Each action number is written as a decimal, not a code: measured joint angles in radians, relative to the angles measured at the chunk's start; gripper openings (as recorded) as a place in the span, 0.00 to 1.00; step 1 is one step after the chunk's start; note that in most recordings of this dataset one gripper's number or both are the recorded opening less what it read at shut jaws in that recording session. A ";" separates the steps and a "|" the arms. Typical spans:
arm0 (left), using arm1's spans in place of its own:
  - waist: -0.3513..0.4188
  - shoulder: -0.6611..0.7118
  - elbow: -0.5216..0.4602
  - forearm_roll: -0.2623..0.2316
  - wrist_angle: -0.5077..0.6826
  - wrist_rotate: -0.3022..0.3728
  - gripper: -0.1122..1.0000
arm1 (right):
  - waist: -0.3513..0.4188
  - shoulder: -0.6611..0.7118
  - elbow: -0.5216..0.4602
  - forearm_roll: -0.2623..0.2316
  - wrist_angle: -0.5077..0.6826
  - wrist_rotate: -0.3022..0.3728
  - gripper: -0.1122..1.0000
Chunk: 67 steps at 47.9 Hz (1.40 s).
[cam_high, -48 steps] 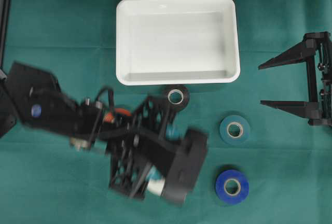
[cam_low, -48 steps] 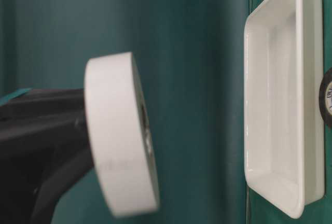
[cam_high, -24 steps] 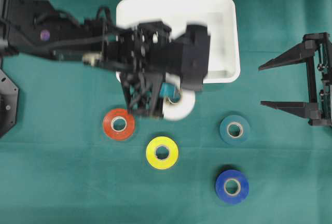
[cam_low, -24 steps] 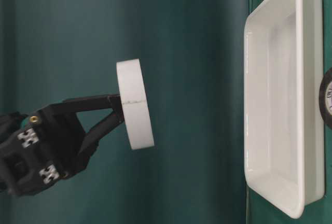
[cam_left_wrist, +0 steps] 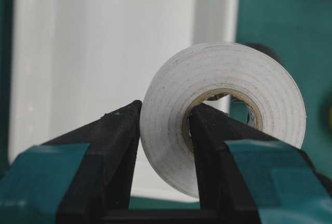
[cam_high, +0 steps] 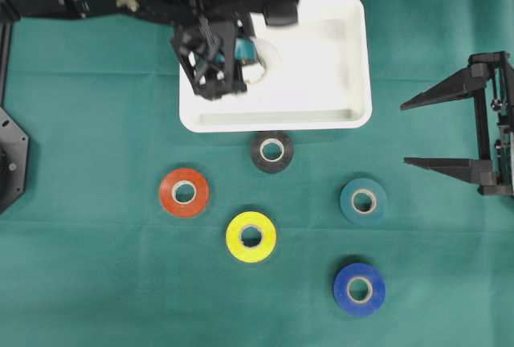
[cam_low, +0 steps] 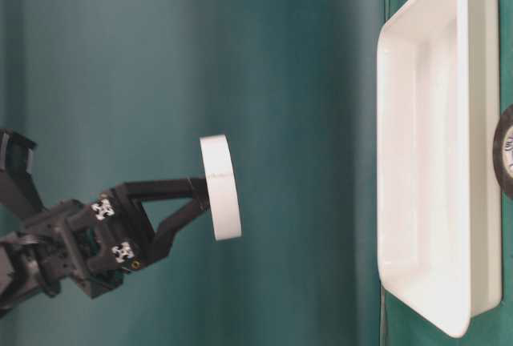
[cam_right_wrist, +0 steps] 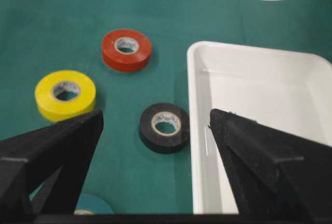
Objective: Pick up the tape from a random location and place it into the white case.
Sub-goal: 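Carry the white roll over the white tray with the left gripper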
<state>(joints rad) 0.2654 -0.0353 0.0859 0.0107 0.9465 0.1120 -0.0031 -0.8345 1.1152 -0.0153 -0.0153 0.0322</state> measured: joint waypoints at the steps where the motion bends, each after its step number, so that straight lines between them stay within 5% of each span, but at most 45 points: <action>1: 0.009 -0.003 0.005 0.000 0.000 0.000 0.32 | 0.000 0.000 0.002 0.000 0.002 0.000 0.92; 13: 0.094 -0.040 0.057 0.002 0.000 -0.002 0.32 | 0.000 0.000 0.000 0.000 0.011 -0.003 0.92; 43: 0.104 -0.055 0.081 0.002 -0.018 -0.002 0.32 | 0.000 0.003 -0.023 0.000 0.021 -0.005 0.92; 67: 0.067 0.123 -0.137 0.000 -0.018 0.003 0.32 | 0.000 0.012 -0.026 0.000 0.021 -0.005 0.92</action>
<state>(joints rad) 0.3329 0.0874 -0.0506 0.0107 0.9281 0.1150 -0.0031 -0.8222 1.0891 -0.0153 0.0061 0.0276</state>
